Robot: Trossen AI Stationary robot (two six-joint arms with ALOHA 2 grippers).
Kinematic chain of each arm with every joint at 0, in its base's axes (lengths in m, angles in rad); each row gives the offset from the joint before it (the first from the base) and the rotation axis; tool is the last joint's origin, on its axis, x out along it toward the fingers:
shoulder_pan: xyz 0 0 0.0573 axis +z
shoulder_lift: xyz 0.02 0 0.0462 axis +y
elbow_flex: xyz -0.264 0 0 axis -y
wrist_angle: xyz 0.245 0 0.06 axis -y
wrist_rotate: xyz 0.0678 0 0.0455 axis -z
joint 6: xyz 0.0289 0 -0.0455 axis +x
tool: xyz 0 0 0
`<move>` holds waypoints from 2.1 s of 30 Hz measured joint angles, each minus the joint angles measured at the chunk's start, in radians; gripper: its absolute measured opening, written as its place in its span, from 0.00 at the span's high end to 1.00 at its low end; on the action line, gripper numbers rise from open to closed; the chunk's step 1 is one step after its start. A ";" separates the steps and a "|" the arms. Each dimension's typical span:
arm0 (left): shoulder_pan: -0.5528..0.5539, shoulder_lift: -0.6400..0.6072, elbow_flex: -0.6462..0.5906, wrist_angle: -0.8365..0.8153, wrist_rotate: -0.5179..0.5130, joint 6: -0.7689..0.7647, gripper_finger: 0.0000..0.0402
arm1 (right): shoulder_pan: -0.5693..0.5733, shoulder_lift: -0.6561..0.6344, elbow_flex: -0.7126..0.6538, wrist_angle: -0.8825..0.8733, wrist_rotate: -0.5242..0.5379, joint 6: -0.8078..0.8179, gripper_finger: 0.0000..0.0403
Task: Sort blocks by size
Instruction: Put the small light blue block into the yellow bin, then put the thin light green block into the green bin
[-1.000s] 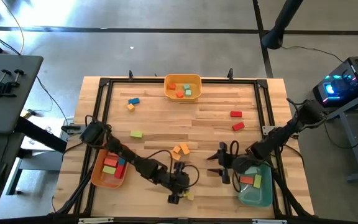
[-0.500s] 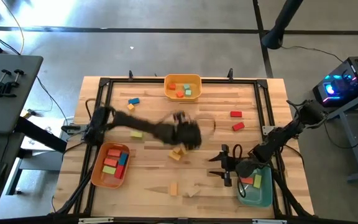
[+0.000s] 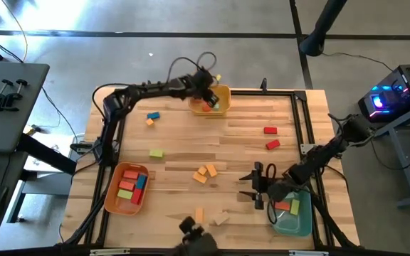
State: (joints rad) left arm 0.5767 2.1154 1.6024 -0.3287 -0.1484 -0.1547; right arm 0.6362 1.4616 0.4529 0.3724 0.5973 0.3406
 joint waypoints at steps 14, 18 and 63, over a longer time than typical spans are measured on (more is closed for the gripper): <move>0.056 -0.070 -0.001 -0.177 0.008 0.334 0.45 | -0.263 0.000 -0.034 -0.038 0.049 -0.167 0.43; 0.072 -0.181 -0.018 -0.226 -0.091 0.432 0.44 | -0.380 0.000 -0.058 -0.008 0.049 -0.164 0.43; -0.514 -1.073 -1.230 -0.019 0.061 0.219 0.43 | -0.560 0.000 -0.075 0.289 -0.103 -0.263 0.43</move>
State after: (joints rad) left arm 0.0629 1.0428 0.3720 -0.3480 -0.0873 0.0647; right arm 0.0766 1.4616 0.3782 0.6610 0.4945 0.0780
